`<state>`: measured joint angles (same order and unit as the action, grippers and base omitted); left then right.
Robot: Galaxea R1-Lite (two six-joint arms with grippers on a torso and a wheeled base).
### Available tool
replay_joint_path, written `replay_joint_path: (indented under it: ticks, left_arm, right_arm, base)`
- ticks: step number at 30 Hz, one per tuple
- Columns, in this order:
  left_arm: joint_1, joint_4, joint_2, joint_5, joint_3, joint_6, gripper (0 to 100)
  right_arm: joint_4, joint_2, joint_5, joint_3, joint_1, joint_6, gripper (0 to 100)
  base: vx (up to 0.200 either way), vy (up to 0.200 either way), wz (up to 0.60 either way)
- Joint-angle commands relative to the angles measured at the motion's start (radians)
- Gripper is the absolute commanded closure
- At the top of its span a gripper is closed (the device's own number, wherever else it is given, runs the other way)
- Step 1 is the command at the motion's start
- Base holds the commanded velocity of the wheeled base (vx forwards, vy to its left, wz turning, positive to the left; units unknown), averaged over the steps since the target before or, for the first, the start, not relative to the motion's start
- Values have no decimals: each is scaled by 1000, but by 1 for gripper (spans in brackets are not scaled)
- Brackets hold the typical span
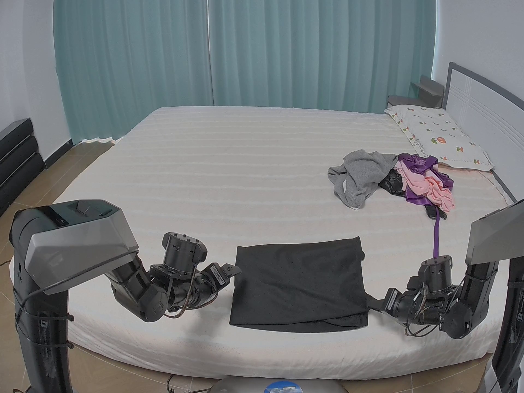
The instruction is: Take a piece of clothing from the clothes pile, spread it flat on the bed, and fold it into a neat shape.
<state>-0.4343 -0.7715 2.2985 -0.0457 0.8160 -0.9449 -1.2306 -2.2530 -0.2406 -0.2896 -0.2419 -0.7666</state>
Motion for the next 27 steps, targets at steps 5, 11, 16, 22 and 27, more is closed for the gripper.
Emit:
replay_joint_path:
  ticks: [5,11,16,22,27]
  left_arm:
    - [-14,6,4,1,-4,3,0]
    - [-23,11,-1,0,-11,8,0]
    - [-32,11,2,0,-9,29,0]
    - [-61,29,4,0,6,40,0]
    - [-87,32,4,1,-23,117,0]
  right_arm:
    - [-1,33,-2,53,15,1,100]
    - [-1,43,-2,84,13,4,100]
    - [-3,43,-2,90,4,6,100]
    - [-20,43,-2,101,-13,6,100]
    - [-35,33,-2,104,-13,6,100]
  base:
    - [0,0,0]
    - [0,0,0]
    - [0,0,0]
    - [0,0,0]
    - [0,0,0]
